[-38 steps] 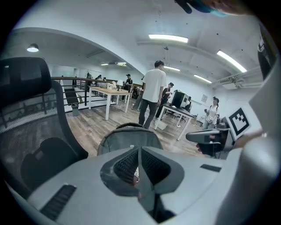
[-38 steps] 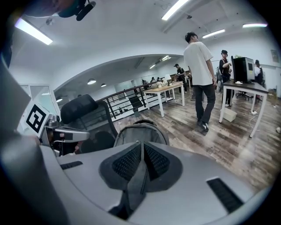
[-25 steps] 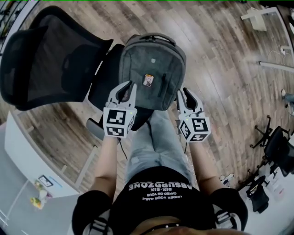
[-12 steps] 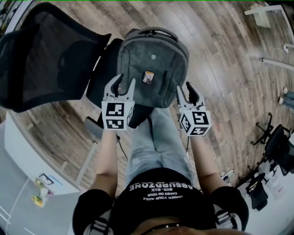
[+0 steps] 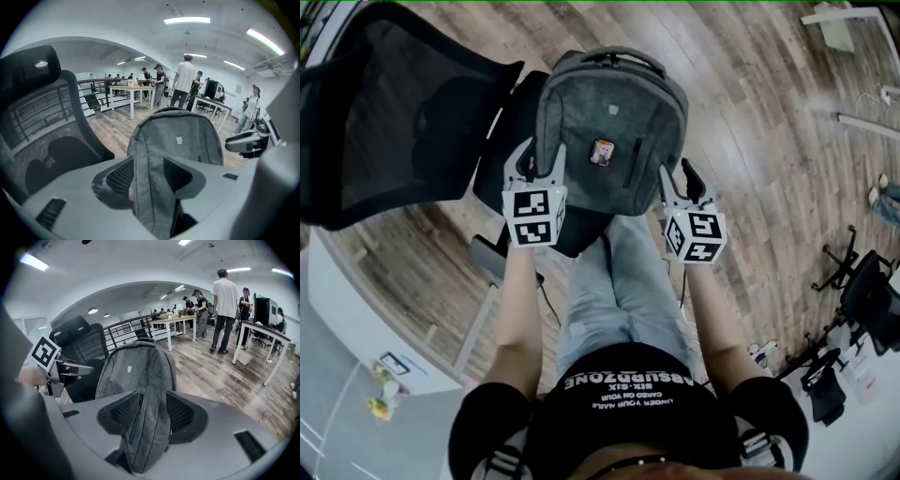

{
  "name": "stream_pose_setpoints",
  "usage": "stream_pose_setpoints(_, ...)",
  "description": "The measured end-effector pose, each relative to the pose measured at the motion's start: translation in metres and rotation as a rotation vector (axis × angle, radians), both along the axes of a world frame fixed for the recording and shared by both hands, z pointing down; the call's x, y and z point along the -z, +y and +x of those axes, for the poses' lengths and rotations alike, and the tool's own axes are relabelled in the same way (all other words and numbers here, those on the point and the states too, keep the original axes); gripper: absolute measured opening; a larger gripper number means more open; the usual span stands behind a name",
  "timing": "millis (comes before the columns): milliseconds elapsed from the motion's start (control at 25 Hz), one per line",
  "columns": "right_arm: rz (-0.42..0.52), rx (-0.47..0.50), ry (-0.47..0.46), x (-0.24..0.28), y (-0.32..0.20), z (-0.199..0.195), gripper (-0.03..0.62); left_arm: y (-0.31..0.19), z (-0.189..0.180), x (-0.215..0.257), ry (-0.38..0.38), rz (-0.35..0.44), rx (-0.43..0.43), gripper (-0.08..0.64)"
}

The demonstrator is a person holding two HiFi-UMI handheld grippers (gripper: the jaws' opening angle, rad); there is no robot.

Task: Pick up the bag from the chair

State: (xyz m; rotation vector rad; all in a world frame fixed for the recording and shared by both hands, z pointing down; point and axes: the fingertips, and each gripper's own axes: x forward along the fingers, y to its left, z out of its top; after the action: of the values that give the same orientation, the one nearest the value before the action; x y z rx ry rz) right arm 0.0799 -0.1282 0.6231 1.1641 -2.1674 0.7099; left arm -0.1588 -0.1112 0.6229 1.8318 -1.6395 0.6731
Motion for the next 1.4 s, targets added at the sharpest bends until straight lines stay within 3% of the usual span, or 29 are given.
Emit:
stream_pose_setpoints(240,-0.008,-0.007,0.02,-0.011,-0.004,0.005,0.19,0.001,-0.011,-0.022,-0.033,-0.045,0.01,0.186)
stream_pose_setpoints(640,-0.025,-0.003,0.048,-0.028,-0.007,0.01,0.19,-0.01,-0.024,-0.049,-0.011,-0.074,0.077,0.215)
stream_pose_setpoints(960,-0.056,-0.011,0.067,-0.043,-0.006,0.012,0.19,-0.014,-0.024,-0.067,-0.036,-0.112,0.064,0.218)
stream_pose_setpoints(1400,-0.093,-0.016,0.088,-0.063,0.0,0.02,0.19,-0.01,-0.023,-0.095,0.015,-0.156,0.061,0.216)
